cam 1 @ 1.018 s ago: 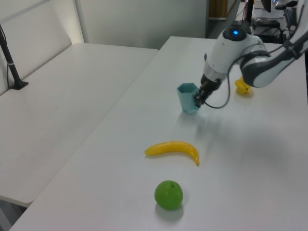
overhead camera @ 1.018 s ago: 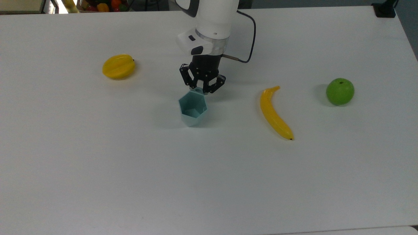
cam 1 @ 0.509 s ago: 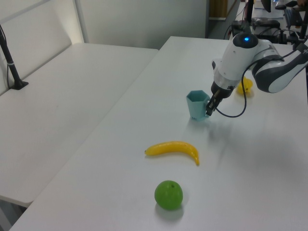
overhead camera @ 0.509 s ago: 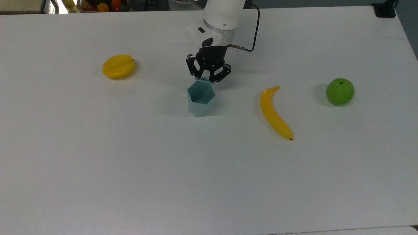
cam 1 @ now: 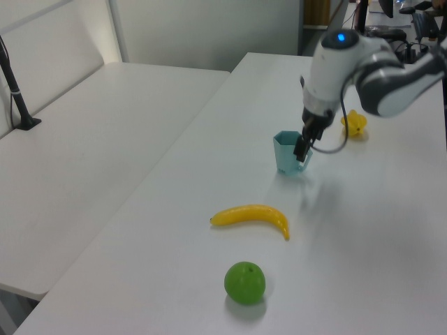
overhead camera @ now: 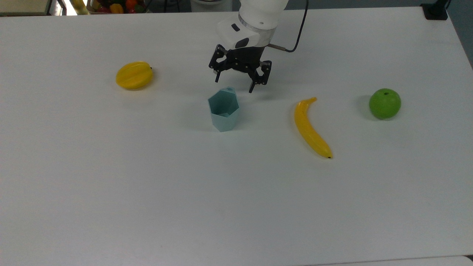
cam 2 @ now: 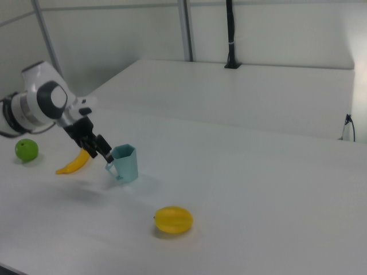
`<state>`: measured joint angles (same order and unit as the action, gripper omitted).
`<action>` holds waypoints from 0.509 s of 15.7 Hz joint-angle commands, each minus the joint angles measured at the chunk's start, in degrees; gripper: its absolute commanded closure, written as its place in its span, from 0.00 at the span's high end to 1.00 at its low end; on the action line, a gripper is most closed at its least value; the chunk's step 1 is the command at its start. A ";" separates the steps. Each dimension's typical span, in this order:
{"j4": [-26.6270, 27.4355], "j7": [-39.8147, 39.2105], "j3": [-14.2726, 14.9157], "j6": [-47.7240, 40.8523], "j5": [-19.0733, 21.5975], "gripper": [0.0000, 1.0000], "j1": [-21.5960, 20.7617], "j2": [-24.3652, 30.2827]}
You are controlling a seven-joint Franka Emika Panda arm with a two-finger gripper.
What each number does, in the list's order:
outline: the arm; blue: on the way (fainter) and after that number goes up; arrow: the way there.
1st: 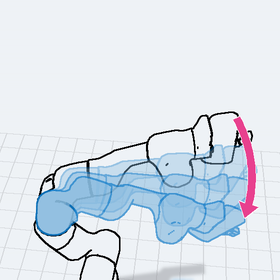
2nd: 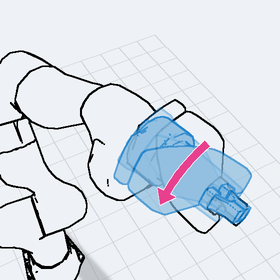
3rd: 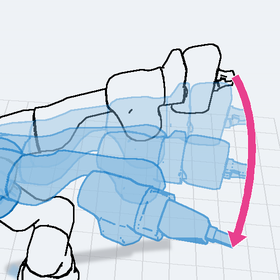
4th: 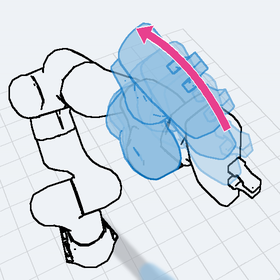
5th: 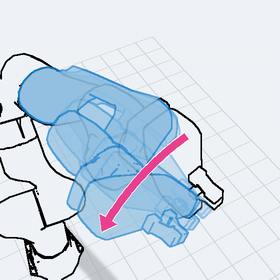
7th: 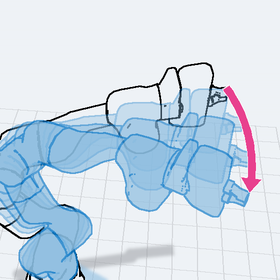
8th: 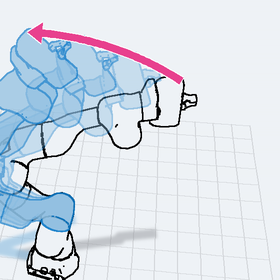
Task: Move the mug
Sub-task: 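Open the gripper and lift it away from the mug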
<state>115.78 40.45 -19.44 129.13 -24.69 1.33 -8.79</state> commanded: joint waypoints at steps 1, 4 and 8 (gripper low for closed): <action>-12.13 -12.03 0.19 -15.10 11.31 1.00 -1.25 0.97; -18.64 -19.94 2.46 -23.81 14.84 1.00 -1.51 1.32; -21.92 -30.85 9.75 -32.01 20.01 1.00 -3.09 5.17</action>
<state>95.50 17.23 -15.86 101.40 -9.71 0.26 -6.83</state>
